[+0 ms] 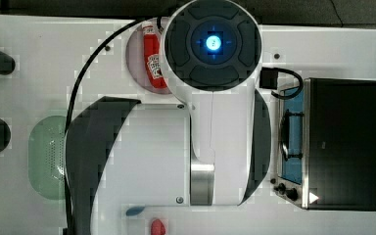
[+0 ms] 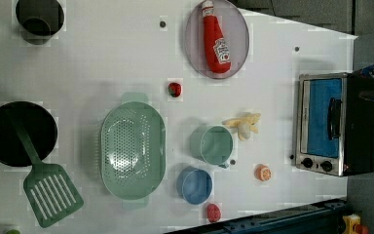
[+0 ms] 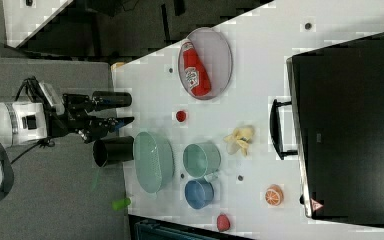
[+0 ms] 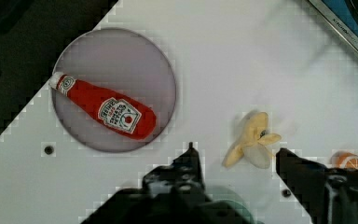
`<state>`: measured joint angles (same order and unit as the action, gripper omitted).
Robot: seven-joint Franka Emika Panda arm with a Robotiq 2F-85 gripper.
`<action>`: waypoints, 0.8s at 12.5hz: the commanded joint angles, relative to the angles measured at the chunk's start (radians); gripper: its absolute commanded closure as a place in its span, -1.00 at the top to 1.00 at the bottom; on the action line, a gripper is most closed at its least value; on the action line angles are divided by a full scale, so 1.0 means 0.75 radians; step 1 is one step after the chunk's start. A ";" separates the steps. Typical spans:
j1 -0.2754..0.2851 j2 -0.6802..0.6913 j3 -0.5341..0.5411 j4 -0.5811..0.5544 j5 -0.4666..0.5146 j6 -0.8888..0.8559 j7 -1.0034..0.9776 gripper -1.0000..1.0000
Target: Pick banana from table and place on oven.
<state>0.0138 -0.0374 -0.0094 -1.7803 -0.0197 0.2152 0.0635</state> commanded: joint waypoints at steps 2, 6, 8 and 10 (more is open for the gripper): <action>-0.056 -0.583 0.000 -0.459 0.002 -0.174 0.046 0.80; -0.056 -0.565 0.000 -0.471 0.002 -0.158 0.046 1.00; -0.056 -0.525 0.000 -0.495 0.002 -0.080 0.046 1.00; -0.056 -0.460 0.001 -0.544 0.002 0.034 0.046 1.00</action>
<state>-0.0084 -0.4304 -0.0075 -2.1270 -0.0245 0.2700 0.0713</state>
